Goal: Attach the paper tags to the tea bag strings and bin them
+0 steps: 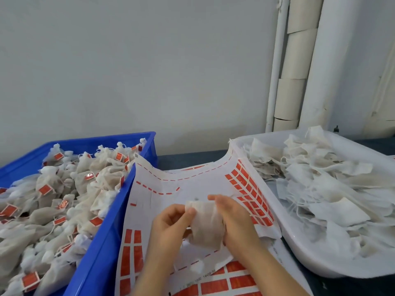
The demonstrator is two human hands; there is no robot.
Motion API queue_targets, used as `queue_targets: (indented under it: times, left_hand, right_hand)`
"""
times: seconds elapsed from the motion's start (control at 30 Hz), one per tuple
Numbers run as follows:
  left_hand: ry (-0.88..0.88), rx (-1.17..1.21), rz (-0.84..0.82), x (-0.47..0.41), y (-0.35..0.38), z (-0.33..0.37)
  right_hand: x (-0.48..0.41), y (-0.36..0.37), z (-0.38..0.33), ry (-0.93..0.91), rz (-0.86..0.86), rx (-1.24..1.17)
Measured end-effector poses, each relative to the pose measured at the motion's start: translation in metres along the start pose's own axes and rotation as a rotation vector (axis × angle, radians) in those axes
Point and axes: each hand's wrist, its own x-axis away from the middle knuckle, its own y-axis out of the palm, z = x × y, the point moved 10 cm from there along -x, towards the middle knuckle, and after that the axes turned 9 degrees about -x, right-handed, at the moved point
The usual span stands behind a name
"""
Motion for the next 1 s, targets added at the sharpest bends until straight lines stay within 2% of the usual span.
queue_targets:
  times: [0.07,0.23,0.3,0.4,0.5,0.77,1.0]
  left_hand:
    - [-0.026,0.001,0.029,0.000,-0.004,-0.012]
    - [-0.113,0.048,0.134,0.000,-0.017,-0.026]
    - [-0.081,0.008,0.080,0.002,-0.010,-0.021]
    - [0.017,-0.175,-0.030,0.006,0.006,-0.011]
    - [0.122,-0.278,-0.036,0.009,0.012,0.003]
    - [0.213,-0.252,0.021,0.013,0.006,0.013]
    - [0.127,-0.122,0.086,0.009,-0.004,0.002]
  right_hand:
    - [0.005,0.001,0.002,-0.040,-0.047,0.085]
    - [0.004,-0.012,0.004,-0.053,0.027,0.085]
    - [0.004,-0.012,0.006,-0.058,0.037,0.110]
    - [0.006,-0.008,0.004,-0.093,0.013,0.112]
    - [0.009,-0.001,0.002,-0.132,-0.040,0.157]
    - [0.015,0.005,-0.009,-0.233,-0.065,0.320]
    - [0.014,-0.003,-0.007,-0.152,0.015,0.157]
